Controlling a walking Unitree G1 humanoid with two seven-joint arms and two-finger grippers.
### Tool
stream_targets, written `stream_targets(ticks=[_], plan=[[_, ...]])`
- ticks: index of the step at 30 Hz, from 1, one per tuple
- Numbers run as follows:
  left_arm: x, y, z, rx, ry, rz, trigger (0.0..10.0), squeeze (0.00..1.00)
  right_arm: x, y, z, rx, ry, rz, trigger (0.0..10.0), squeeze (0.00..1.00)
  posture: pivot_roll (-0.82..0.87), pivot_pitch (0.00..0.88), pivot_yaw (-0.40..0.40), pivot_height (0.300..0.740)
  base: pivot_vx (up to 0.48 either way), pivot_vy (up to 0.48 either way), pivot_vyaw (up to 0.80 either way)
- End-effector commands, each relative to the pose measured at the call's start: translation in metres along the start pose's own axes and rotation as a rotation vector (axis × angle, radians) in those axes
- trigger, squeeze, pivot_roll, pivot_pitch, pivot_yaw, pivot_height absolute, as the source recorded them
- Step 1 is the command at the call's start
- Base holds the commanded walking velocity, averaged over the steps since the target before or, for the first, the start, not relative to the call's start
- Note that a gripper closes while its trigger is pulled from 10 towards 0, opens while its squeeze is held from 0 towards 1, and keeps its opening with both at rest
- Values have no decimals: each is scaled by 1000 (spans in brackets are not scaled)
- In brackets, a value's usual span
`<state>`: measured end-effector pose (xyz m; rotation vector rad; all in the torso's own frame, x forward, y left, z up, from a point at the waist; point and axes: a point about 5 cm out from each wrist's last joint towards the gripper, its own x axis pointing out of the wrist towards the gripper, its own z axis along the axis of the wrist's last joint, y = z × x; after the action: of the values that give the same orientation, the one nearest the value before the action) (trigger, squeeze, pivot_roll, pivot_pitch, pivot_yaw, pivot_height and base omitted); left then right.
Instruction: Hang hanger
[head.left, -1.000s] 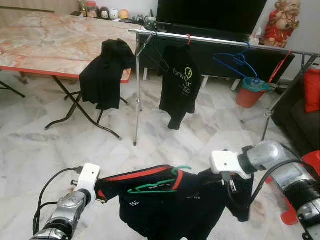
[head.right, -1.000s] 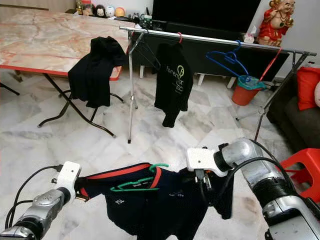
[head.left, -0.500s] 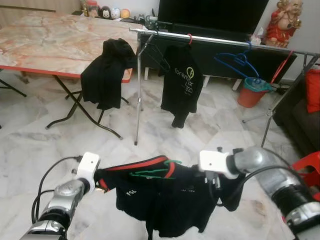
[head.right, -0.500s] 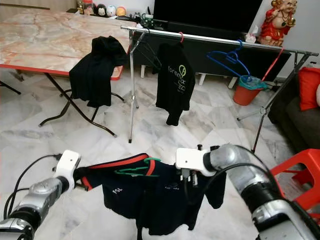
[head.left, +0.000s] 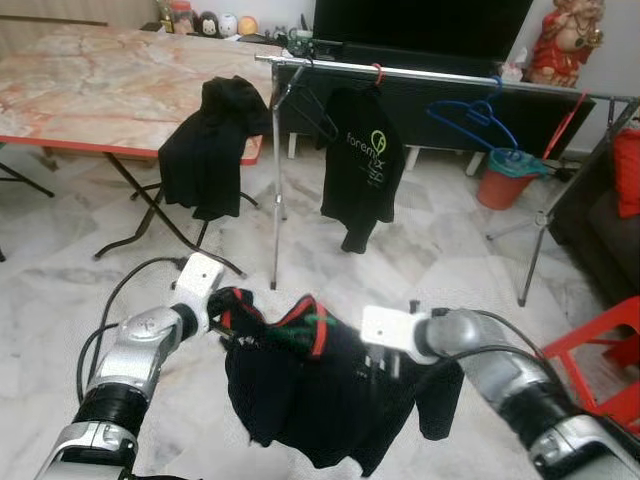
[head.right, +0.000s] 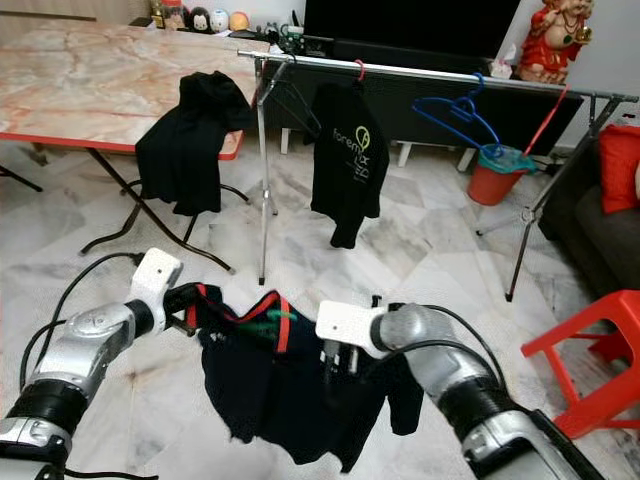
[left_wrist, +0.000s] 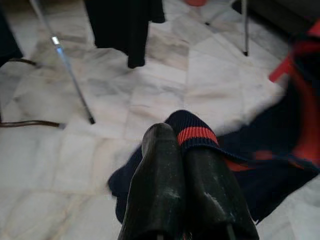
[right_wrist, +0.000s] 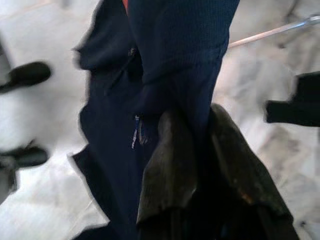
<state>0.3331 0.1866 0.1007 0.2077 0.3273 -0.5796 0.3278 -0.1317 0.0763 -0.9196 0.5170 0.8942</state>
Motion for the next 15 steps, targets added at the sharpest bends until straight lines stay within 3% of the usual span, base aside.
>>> stream_targets(ticks=[1, 5, 6, 8, 15], plan=[[-1, -8, 5, 2, -8, -53, 10000, 0, -1, -11, -3, 61, 30, -112, 10000, 0, -46, 0, -73, 740, 0, 0, 0], [0, -17, 10, 17, -8, -109, 10000, 0, 8, -4, 16, 126, -84, -138, 10000, 0, -46, 0, -70, 740, 0, 0, 0], [1, -21, 12, 16, -7, -123, 10000, 0, 12, 0, 28, 212, -178, -136, 10000, 0, -46, 0, -62, 740, 0, 0, 0], [3, -25, 14, 17, -10, -140, 10000, 0, 16, 0, 36, 312, -235, -164, 10000, 0, -46, 0, -62, 740, 0, 0, 0], [10, -47, 25, 8, -68, -203, 10000, 0, 28, 10, 58, 400, -331, -194, 10000, 0, -38, 0, -62, 740, 0, 0, 0]])
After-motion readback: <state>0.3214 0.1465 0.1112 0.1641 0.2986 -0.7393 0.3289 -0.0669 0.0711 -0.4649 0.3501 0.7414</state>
